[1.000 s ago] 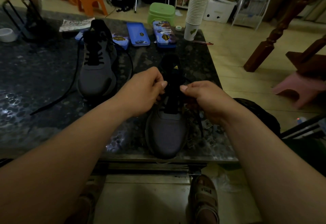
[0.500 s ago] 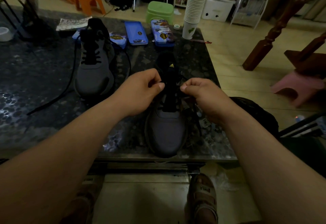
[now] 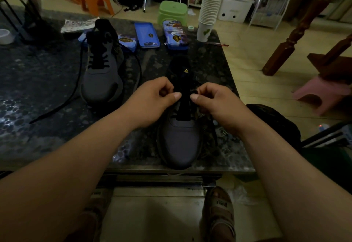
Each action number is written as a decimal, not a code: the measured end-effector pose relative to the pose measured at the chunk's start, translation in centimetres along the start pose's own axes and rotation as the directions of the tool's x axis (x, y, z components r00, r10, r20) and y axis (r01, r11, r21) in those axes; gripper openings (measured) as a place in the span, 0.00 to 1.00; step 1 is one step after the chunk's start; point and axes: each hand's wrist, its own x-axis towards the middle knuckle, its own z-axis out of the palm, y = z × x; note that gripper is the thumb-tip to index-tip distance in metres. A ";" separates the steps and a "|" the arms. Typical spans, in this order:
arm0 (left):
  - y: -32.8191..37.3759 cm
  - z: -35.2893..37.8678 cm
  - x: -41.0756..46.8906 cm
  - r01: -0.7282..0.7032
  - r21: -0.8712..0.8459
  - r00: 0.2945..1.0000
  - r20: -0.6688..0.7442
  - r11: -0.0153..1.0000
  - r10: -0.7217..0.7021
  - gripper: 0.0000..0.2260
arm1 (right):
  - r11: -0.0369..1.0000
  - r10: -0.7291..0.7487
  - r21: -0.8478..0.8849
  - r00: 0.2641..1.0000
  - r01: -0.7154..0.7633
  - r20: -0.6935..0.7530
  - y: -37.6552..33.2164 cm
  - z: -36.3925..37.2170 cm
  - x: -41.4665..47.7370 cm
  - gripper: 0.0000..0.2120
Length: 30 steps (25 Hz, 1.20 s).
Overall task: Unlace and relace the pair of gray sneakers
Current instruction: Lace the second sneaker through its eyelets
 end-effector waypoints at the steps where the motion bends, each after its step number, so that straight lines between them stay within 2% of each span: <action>1: 0.0 0.1 0.0 0.002 -0.032 1.000 0.011 0.999 -0.002 0.07 | 1.000 -0.015 0.014 1.000 0.015 -0.003 0.1 0.1 0.0 0.08; 6: -0.2 0.0 -0.1 0.030 -0.100 0.999 0.013 0.995 -0.029 0.06 | 1.000 -0.011 0.018 0.999 0.012 -0.038 0.6 0.2 0.3 0.08; 11: -0.2 0.6 -0.2 -0.019 -0.010 0.998 -0.066 1.000 0.018 0.04 | 0.941 -0.123 -0.332 0.977 0.060 -0.174 0.0 0.7 0.0 0.08; 12: -0.2 0.7 -0.1 -0.015 -0.009 0.997 -0.074 1.000 0.014 0.04 | 0.935 -0.136 -0.350 0.974 0.066 -0.180 -0.1 0.8 -0.2 0.08; 17: -0.4 0.5 -0.1 0.025 -0.030 0.999 -0.038 0.999 -0.026 0.06 | 0.992 -0.038 -0.122 0.998 0.032 -0.046 0.5 0.3 -0.5 0.06; 20: -0.4 0.6 -0.1 0.014 -0.113 1.000 -0.026 0.994 -0.017 0.05 | 0.999 -0.049 0.002 0.998 0.049 -0.039 0.7 0.3 -0.6 0.05; 23: -0.3 0.7 -0.1 0.005 -0.139 1.000 -0.021 0.990 -0.008 0.05 | 0.999 -0.048 -0.019 0.995 0.047 -0.087 0.7 0.6 -0.3 0.06; 27: -0.3 0.6 -0.1 0.009 -0.114 1.000 -0.015 0.993 -0.011 0.05 | 0.996 -0.041 -0.090 0.967 0.019 -0.253 0.8 1.3 0.1 0.06; 30: -0.1 0.6 -0.2 0.007 -0.100 1.000 -0.016 0.995 -0.008 0.05 | 1.000 0.000 -0.019 0.974 -0.004 -0.227 1.0 1.4 0.3 0.06</action>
